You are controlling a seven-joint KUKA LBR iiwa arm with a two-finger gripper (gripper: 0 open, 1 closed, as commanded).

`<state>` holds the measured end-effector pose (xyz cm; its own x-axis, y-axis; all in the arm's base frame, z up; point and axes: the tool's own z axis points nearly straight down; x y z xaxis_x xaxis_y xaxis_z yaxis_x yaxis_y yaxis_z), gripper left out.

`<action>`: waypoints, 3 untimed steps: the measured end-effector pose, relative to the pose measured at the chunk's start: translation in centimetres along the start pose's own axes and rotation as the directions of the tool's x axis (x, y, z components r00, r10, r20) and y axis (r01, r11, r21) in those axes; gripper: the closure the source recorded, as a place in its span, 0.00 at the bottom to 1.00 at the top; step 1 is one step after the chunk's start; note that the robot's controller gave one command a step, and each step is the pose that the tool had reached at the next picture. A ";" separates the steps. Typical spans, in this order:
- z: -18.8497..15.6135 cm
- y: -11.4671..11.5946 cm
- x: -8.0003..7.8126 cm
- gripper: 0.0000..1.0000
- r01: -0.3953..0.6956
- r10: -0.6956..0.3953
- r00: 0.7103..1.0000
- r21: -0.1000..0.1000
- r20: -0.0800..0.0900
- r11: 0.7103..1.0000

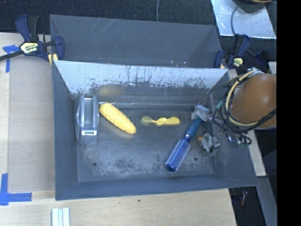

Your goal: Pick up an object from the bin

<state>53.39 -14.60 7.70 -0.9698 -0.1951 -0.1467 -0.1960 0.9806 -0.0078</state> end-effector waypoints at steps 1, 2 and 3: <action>0.6 2.4 -2.4 0.00 -0.127 0.127 0.992 0.004 -0.001 0.992; 0.7 5.0 -4.3 0.00 0.135 -0.135 0.991 0.005 0.001 0.991; 0.4 0.8 2.7 1.00 0.126 -0.126 0.992 -0.009 0.003 0.992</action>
Offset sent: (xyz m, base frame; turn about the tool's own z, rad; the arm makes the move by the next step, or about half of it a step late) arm 0.0485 0.0951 0.0024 0.0714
